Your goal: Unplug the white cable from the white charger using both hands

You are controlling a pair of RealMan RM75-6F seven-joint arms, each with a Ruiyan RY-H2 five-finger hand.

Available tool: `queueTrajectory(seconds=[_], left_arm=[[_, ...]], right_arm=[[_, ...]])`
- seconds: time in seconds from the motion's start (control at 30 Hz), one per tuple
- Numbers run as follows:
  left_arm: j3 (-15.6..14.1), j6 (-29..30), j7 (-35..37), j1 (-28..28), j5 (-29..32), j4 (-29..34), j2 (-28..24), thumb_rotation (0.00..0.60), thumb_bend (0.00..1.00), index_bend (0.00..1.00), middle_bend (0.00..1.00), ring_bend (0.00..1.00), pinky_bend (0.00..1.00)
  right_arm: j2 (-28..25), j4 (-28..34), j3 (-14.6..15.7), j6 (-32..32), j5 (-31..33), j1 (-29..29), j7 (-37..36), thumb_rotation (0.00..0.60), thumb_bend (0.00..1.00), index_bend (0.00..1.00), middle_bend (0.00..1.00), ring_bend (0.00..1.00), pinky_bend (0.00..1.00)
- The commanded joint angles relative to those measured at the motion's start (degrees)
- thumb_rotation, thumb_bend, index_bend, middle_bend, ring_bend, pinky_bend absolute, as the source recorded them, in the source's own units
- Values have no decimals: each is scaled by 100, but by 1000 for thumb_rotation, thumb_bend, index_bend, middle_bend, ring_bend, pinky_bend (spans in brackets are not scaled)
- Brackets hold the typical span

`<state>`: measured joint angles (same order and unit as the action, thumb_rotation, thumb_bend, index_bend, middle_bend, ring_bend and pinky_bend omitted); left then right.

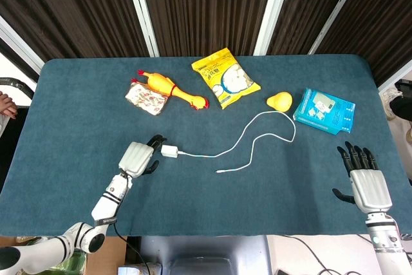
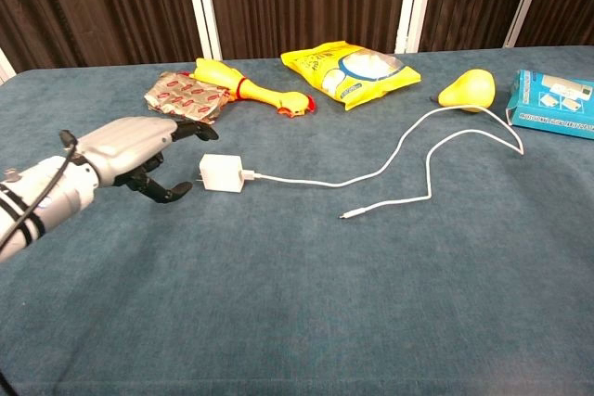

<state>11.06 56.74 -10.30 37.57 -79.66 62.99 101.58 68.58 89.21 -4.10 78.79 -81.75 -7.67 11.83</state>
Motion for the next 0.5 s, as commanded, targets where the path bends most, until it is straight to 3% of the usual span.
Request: queueTrajectory(seconds=[0.03,0.5], left_arm=[[1,-98,-32,105,84,-149,124,600,427,183,159,967,1000],[31,-165,-277,399,271,-602,531,600,427,268,256,981,1000]], right_arm=[[-21,16,0,10,7,6,-23,600,279,0,0,0,0],[-133,89,-5,15,48,13,-142,600,279,0,0,0,0]])
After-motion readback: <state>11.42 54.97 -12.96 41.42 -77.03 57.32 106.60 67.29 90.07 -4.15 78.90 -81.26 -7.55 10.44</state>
